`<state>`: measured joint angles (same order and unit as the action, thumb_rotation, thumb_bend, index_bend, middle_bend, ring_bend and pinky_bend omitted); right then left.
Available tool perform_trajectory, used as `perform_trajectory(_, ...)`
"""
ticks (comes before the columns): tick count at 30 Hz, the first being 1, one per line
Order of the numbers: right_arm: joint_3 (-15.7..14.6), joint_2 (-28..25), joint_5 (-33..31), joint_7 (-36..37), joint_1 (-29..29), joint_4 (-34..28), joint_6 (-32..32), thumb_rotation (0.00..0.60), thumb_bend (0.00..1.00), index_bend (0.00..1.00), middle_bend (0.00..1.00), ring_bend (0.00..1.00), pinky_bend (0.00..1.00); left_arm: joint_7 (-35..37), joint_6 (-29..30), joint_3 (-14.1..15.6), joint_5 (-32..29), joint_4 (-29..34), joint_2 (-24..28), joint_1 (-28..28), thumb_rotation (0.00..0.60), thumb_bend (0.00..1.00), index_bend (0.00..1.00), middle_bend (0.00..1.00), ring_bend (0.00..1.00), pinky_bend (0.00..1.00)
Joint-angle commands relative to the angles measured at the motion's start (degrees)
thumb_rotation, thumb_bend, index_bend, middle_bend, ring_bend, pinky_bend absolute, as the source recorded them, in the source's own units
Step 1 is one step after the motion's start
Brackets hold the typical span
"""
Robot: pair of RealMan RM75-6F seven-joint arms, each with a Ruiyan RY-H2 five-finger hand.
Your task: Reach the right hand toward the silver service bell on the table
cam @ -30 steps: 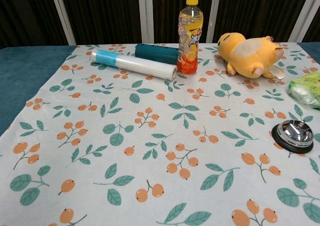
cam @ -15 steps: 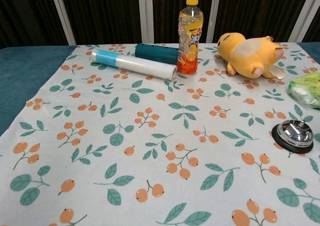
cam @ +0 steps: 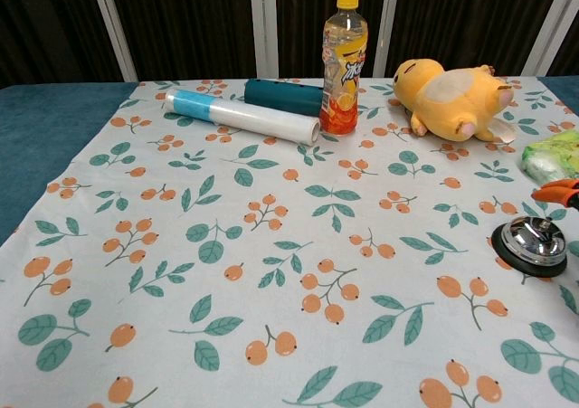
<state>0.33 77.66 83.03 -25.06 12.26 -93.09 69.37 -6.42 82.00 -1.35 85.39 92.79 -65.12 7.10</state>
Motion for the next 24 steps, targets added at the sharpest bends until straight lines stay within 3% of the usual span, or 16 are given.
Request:
perform_trajectory(1,0.1,0.17,-0.82,0.02,0.0,0.23,-0.18,0.6,0.84,0.0,0.0,0.0,0.0,-0.06,0.03,0.04,0.06,-0.05,-0.02,-0.02,0.6,0.0,0.0,0.0,0.0,0.0)
perform_trajectory(24,0.15,1.02,-3.51,-1.45,0.78,1.19,-1.2,0.6,0.84,0.0,0.0,0.0,0.0,-0.43,-0.04,0.16,0.01,-0.14,-0.19,-0.06,0.6,0.0,0.0,0.0,0.0,0.0)
